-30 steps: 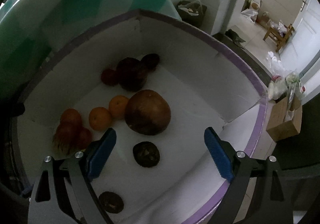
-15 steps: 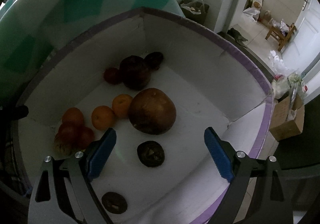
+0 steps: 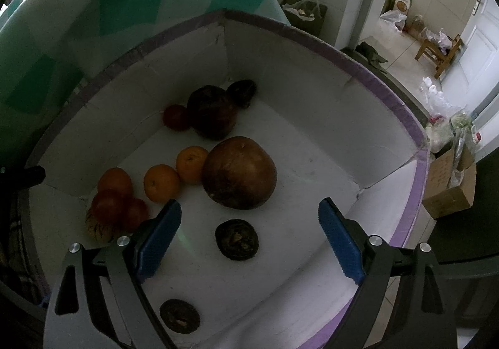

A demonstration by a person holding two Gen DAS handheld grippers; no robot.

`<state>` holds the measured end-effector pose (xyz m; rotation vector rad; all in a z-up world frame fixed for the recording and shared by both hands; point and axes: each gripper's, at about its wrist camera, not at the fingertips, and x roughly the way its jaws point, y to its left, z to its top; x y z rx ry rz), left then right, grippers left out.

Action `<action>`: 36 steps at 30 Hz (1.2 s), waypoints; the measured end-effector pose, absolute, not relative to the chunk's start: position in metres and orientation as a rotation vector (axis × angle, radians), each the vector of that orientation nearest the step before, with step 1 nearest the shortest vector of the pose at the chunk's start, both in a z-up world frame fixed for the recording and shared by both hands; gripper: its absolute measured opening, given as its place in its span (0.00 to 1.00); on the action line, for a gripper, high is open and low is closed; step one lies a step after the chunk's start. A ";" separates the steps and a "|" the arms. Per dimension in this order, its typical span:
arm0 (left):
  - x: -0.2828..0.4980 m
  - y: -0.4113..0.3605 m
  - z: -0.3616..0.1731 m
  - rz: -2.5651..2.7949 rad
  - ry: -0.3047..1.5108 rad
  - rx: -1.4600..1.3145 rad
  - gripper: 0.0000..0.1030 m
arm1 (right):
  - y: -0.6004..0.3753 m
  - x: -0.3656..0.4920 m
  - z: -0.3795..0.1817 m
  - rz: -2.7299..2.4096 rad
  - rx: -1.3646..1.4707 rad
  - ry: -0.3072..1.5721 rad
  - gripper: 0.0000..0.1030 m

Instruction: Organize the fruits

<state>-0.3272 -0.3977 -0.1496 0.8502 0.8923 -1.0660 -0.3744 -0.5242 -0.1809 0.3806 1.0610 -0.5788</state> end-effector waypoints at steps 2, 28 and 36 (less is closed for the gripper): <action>-0.327 -0.398 -0.150 -1.064 0.893 0.851 0.96 | -0.524 -0.374 -0.182 -0.579 0.380 1.062 0.84; -0.326 -0.396 -0.151 -1.062 0.896 0.859 0.96 | -0.523 -0.374 -0.182 -0.577 0.381 1.063 0.84; -0.326 -0.396 -0.152 -1.064 0.896 0.858 0.96 | -0.524 -0.374 -0.181 -0.577 0.381 1.063 0.84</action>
